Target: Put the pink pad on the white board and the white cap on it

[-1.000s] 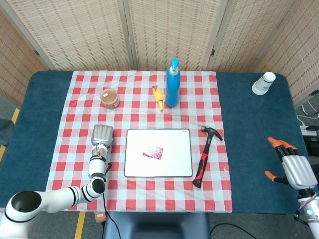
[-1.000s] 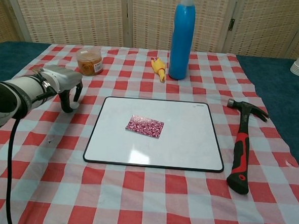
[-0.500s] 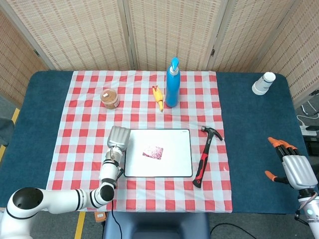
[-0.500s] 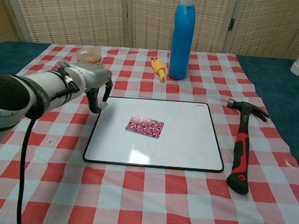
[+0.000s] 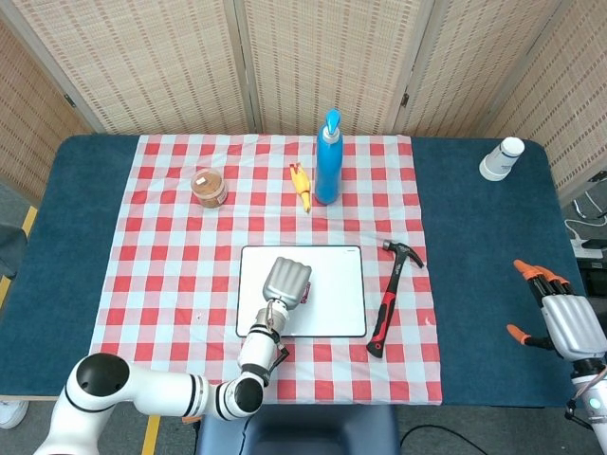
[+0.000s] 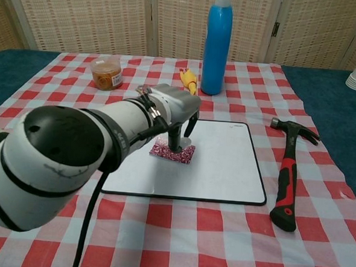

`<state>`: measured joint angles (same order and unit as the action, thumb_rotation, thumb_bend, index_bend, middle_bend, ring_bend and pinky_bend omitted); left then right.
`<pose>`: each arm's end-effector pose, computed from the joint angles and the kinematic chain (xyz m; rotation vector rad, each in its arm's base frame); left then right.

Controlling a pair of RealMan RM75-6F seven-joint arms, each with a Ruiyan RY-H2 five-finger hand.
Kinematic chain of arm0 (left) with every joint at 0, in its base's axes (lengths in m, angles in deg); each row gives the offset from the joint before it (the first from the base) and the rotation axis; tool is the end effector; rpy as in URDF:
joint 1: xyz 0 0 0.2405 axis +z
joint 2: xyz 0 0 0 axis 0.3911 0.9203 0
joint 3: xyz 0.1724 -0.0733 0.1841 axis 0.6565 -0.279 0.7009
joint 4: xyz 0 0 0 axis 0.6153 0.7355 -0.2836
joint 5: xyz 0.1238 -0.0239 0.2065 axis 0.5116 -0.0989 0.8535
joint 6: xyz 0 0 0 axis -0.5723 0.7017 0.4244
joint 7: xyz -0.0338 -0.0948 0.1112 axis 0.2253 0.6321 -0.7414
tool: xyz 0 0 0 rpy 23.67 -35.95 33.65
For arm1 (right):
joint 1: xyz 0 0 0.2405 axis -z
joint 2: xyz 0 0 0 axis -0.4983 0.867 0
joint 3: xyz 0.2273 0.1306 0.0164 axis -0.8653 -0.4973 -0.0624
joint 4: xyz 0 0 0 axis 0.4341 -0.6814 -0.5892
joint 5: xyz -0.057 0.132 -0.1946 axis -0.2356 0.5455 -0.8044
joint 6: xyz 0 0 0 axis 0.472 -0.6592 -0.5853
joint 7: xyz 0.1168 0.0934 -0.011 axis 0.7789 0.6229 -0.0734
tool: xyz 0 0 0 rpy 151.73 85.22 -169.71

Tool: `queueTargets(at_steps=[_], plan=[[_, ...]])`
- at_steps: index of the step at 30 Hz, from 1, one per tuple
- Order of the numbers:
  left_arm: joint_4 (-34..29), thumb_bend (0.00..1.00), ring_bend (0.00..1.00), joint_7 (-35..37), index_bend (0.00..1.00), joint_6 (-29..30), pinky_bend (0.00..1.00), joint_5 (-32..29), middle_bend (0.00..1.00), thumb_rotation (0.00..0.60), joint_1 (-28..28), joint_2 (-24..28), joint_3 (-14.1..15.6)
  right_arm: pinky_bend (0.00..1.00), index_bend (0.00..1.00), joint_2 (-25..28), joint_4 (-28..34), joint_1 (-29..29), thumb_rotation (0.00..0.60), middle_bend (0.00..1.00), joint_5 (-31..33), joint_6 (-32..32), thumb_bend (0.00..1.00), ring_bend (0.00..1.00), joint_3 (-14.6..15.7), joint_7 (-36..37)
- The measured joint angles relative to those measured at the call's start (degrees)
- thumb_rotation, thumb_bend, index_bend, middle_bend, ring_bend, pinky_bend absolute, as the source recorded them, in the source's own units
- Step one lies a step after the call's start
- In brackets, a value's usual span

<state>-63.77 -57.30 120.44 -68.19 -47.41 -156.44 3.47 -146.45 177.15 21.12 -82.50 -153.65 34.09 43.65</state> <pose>0.0188 0.3546 -0.1453 -1.9472 -0.7431 -0.5562 -0.3541 -0.2115 0.1469 1.4568 -1.0179 0.8550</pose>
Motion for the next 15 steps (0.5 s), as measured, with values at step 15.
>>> queueTargets(at_steps=[15], plan=[[8.9,0.31,1.0,-0.1,0.51,-1.4,1.0,0.7,1.0,0.6,-0.8,-4.2,1.3,0.18,0.0,0.3,-0.4,0.1,0.6,0.12,0.2,-0.1,0.13,0.09,-0.2,1.0]])
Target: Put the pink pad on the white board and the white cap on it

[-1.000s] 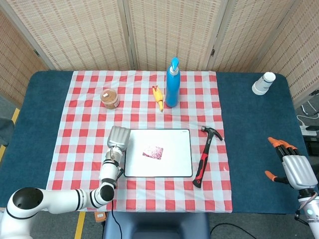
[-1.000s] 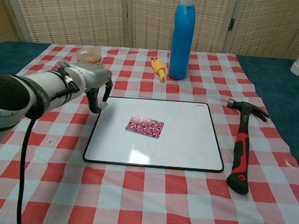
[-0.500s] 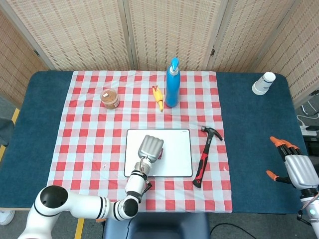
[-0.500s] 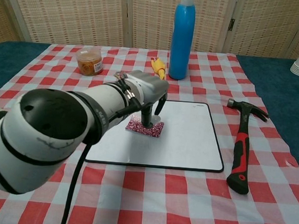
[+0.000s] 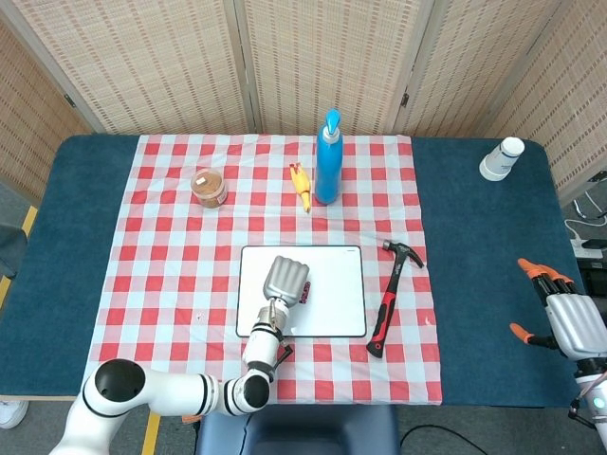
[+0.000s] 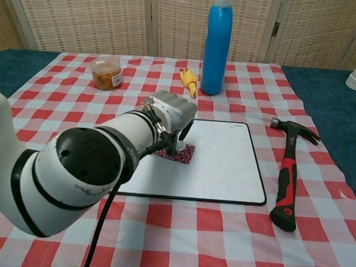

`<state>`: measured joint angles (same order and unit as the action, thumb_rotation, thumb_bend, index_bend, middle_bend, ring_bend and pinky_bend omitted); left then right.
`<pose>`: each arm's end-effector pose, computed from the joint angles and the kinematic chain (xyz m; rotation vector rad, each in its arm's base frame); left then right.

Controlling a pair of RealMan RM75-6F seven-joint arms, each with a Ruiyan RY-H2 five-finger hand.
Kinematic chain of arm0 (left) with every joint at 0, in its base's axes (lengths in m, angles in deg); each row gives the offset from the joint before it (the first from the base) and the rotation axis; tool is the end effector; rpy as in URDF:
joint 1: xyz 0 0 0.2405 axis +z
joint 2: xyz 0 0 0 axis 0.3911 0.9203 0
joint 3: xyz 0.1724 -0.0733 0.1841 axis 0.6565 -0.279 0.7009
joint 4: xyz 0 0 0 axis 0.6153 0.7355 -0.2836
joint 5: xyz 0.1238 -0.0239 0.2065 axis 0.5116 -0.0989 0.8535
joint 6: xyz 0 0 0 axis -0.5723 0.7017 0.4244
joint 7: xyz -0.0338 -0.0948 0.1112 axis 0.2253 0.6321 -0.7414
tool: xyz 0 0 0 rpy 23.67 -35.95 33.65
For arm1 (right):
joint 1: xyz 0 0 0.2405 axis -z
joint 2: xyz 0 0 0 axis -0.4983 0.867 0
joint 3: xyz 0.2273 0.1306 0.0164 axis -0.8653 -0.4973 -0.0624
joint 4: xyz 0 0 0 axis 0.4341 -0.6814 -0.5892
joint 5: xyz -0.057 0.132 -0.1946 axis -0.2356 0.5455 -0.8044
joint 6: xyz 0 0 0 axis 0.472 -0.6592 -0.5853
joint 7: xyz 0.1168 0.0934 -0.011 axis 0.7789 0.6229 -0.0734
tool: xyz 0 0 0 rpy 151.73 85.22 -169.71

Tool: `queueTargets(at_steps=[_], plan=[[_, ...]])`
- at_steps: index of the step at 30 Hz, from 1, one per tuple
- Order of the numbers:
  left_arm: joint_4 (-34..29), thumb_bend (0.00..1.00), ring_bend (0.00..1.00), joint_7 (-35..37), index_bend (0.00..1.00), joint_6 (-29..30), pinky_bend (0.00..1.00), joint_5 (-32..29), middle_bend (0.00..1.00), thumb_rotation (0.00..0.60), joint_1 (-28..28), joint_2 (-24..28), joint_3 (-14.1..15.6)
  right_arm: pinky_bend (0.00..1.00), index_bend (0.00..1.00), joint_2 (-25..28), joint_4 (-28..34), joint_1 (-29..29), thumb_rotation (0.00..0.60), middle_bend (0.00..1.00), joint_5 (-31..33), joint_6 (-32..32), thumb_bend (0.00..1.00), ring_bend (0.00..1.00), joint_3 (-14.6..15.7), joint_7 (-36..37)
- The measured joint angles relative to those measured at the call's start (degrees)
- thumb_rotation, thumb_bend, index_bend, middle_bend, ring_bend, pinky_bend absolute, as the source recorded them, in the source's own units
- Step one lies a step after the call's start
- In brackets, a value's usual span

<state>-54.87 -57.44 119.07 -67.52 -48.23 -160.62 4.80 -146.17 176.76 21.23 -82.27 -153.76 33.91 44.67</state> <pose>0.0057 0.3658 -0.1638 -1.9192 -0.6917 -0.5011 -0.3564 -0.2120 0.1508 1.4440 -1.0216 0.8605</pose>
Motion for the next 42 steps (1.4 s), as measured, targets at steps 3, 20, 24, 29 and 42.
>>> queueTargets(at_steps=[3,20,24,29,42], plan=[[0.4,0.3,1.0,0.1,0.5,-0.3,1.0,0.0,1.0,0.6,0.2,-0.1,-0.1,0.18,0.0,0.0,0.0,0.0,0.6,0.12,0.0,-0.1,0.13,0.09,0.0,0.0],[-6.8,0.26,1.0,-2.8,0.4,1.2,1.0,-2.3,1.0,0.6,1.1,5.3,-0.3,0.18,0.0,0.0,0.2,0.0,0.6,0.12,-0.8,-0.1,0.13,0.09,0.3,-0.1],[-12.5,0.26,1.0,-2.1,0.42,4.3,1.0,-1.0,0.99,0.6,2.9,8.8,0.5,0.18,0.0,0.1,0.4,0.1,0.6,0.12,-1.1,-0.3,0.13,0.09,0.5,-0.2],[-21.1,0.25,0.78,2.9,0.3,9.1,0.96,5.5,0.7,0.6,8.4,15.8,3.6,0.18,0.0,0.3,0.8,0.4,0.6,0.12,-1.7,-0.9,0.13,0.09,0.8,-0.2],[-25.8,0.2,0.0,45.7,0.0,17.6,0.2,40.5,0.0,0.6,31.0,31.0,16.4,0.18,0.0,0.7,2.1,0.7,0.6,0.12,-2.8,-1.1,0.13,0.09,1.7,-1.8]])
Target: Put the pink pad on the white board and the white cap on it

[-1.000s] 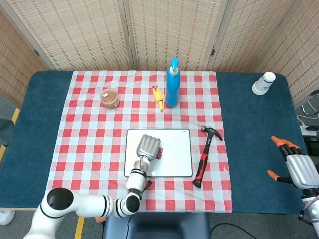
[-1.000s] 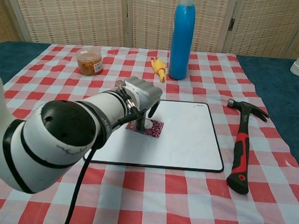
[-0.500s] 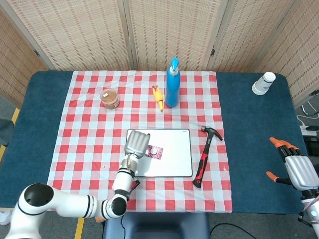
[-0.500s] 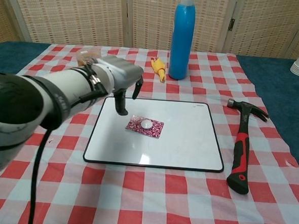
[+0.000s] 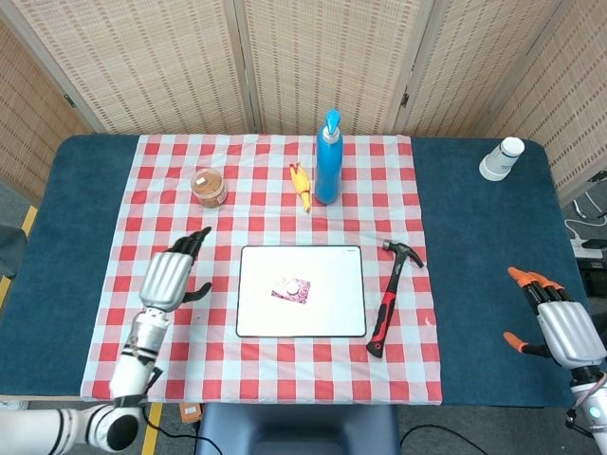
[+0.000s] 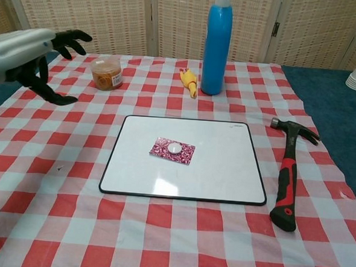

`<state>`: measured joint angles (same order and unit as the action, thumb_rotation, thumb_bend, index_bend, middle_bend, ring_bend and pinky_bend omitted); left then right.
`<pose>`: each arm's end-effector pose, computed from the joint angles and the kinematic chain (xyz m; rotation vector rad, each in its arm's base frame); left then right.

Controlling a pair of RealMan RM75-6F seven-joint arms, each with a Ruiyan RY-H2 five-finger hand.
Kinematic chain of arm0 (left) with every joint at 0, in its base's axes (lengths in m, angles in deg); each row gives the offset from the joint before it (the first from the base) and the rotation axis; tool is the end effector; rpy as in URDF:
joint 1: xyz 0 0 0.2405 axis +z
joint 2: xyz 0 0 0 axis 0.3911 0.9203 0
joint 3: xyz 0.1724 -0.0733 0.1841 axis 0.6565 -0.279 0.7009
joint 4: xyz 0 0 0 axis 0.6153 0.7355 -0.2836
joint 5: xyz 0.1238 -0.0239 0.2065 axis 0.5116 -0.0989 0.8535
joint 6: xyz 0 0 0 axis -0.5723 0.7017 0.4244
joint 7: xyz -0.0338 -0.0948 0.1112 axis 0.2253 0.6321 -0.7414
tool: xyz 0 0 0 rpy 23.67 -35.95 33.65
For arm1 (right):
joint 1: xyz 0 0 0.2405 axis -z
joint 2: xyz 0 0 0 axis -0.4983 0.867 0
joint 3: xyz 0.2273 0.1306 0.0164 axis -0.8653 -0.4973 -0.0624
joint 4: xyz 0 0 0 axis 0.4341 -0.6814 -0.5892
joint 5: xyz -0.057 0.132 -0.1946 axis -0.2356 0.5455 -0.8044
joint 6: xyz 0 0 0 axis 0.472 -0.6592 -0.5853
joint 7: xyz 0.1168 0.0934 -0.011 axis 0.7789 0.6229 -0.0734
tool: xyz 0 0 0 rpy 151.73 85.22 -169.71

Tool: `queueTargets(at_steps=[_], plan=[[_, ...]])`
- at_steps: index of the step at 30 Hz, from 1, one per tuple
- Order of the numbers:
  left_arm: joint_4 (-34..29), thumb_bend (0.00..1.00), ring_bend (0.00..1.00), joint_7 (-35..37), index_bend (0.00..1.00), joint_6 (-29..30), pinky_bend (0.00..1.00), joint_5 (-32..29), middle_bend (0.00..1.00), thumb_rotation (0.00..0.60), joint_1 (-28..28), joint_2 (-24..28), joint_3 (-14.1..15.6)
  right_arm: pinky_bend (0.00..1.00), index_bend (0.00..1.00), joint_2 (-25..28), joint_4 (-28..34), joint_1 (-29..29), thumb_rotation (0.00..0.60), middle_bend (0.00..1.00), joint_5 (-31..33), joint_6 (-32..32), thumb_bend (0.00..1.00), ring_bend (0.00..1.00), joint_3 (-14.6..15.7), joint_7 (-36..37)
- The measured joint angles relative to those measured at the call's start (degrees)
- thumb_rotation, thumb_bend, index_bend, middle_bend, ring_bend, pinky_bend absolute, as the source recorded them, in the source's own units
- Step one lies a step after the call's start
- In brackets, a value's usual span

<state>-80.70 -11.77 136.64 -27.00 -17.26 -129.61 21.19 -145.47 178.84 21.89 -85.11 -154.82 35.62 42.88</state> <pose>-0.1618 0.3203 0.0092 -1.5672 -0.8768 -1.0436 -0.3475 -0.1991 0.1445 1.5008 -1.0131 0.8542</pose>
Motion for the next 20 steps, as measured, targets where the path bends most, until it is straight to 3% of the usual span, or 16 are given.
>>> queueTargets(at_steps=[2,4,7,13,20], plan=[[2.4,0.19,0.0,4.8,0.0,1.9,0.08,6.8,0.0,0.6,4.9,2.2,3.8,0.18,0.0,0.0,0.2,0.2,0.6,0.12,-0.2,-0.3,0.13,0.09,0.1,-0.3],[5.7,0.18,0.0,7.4,0.0,3.1,0.03,11.3,0.0,0.6,9.2,4.3,7.9,0.18,0.0,0.0,0.5,0.4,0.6,0.12,-0.6,-0.8,0.13,0.09,0.3,-0.8],[9.4,0.18,0.0,10.9,0.0,3.6,0.0,14.5,0.0,0.6,12.3,6.4,11.0,0.18,0.0,-0.1,0.8,0.6,0.6,0.12,-1.1,-1.4,0.13,0.09,0.5,-1.5],[13.7,0.18,0.0,16.4,0.0,5.1,0.0,20.4,0.0,0.6,17.1,9.4,12.5,0.18,0.0,-0.5,1.2,1.0,0.6,0.12,-1.3,-2.1,0.13,0.09,0.5,-2.6],[13.3,0.18,0.0,18.3,0.0,4.3,0.0,21.2,0.0,0.6,19.4,11.7,11.0,0.18,0.0,-1.0,1.2,1.3,0.6,0.12,-0.3,-2.6,0.13,0.09,0.1,-4.0]])
